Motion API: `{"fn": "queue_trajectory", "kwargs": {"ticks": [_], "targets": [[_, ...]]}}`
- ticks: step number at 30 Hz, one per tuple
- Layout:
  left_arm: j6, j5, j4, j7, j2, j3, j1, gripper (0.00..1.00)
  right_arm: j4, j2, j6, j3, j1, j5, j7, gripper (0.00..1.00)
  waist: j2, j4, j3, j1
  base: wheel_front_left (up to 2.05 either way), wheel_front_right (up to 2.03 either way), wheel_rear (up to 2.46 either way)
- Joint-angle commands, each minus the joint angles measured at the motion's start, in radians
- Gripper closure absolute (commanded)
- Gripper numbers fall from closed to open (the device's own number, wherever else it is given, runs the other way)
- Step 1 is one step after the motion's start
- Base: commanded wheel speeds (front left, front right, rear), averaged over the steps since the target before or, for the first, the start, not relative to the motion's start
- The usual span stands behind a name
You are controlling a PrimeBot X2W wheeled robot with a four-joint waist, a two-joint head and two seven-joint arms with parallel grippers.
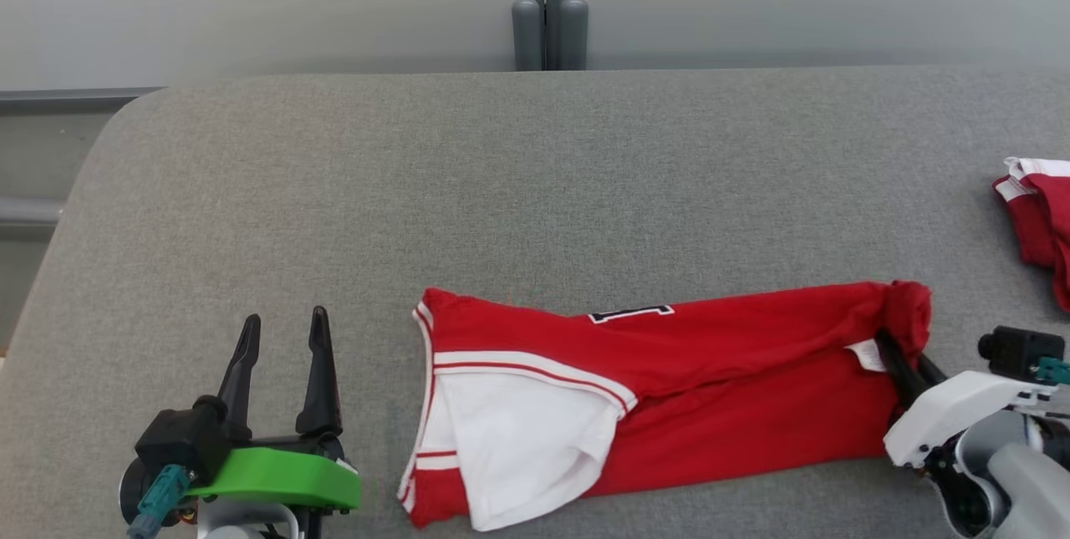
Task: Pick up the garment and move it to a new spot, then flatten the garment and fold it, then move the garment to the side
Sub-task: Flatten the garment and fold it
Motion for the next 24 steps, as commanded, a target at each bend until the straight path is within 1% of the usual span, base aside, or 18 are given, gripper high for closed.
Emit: {"fn": "queue_trajectory", "kwargs": {"ticks": [1, 6, 9, 11, 15, 20, 24], "targets": [[-0.004, 0.004, 0.0, -0.003, -0.004, 0.007, -0.004, 0.0, 0.01, -0.024, 0.0, -0.012, -0.013, 0.014, -0.013, 1.0, 0.0, -0.006, -0.005, 0.0, 0.0, 0.0, 0.0], [-0.012, 0.014, -0.001, -0.003, -0.007, 0.018, 0.006, 0.0, 0.048, -0.104, 0.0, -0.044, -0.041, 0.027, -0.026, 1.0, 0.0, -0.014, -0.011, 0.0, 0.0, 0.0, 0.0], [-0.015, 0.017, 0.001, -0.003, -0.009, 0.024, 0.014, 0.0, 0.056, -0.137, 0.0, -0.05, -0.052, 0.03, -0.028, 1.0, 0.0, -0.016, -0.017, 0.0, 0.0, 0.0, 0.0], [-0.018, 0.018, 0.003, -0.003, -0.011, 0.027, 0.018, 0.0, 0.039, -0.15, 0.0, -0.049, -0.059, 0.045, -0.02, 1.0, 0.0, -0.017, -0.023, 0.0, 0.0, 0.0, 0.0], [-0.019, 0.018, 0.011, -0.003, -0.014, 0.033, 0.029, 0.0, -0.068, -0.141, 0.0, -0.029, -0.057, 0.091, 0.016, 1.0, 0.0, -0.017, -0.04, 0.0, 0.0, 0.0, 0.0], [-0.022, 0.018, 0.025, -0.003, -0.017, 0.034, 0.036, 0.0, -0.243, -0.133, 0.0, -0.009, -0.018, 0.121, 0.053, 1.0, 0.0, -0.004, -0.063, 0.0, 0.0, 0.0, 0.0], [-0.024, 0.016, 0.035, -0.003, -0.017, 0.036, 0.042, 0.0, -0.382, -0.105, 0.0, 0.006, 0.023, 0.147, 0.09, 1.0, 0.0, 0.02, -0.078, 0.0, 0.0, 0.0, 0.0]]}}
